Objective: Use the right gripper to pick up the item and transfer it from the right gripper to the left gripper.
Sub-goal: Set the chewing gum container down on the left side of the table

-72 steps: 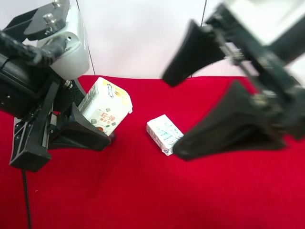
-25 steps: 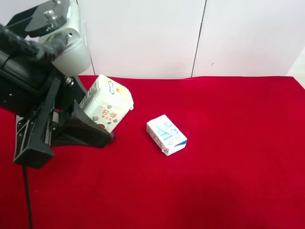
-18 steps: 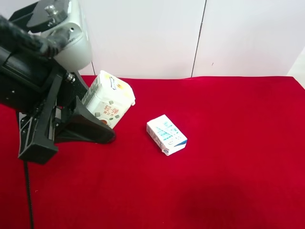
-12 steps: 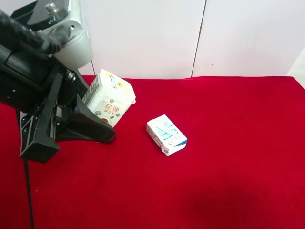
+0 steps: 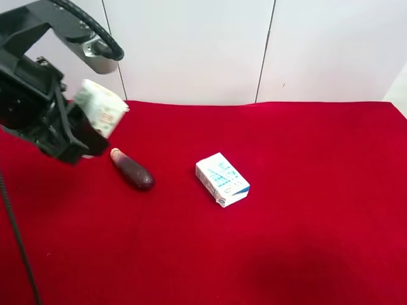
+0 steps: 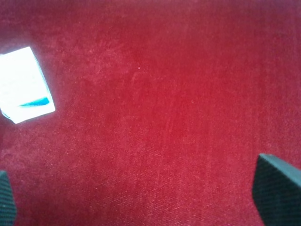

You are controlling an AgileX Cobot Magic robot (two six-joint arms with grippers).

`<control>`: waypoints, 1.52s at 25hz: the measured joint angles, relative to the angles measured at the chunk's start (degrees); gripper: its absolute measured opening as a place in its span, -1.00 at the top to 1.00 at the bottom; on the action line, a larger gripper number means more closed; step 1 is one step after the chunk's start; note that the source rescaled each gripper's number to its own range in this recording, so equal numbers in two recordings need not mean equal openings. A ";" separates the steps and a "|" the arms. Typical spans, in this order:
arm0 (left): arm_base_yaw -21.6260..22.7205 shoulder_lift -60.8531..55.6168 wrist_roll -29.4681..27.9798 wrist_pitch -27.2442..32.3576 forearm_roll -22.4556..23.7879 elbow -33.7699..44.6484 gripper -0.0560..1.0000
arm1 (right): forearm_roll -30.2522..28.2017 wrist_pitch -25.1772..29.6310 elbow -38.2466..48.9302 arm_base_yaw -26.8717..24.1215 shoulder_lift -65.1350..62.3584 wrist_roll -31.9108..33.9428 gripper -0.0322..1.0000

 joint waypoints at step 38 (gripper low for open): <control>31.87 37.75 0.63 -18.12 -1.76 -0.16 0.89 | 0.00 0.00 0.00 0.00 0.00 0.00 -1.00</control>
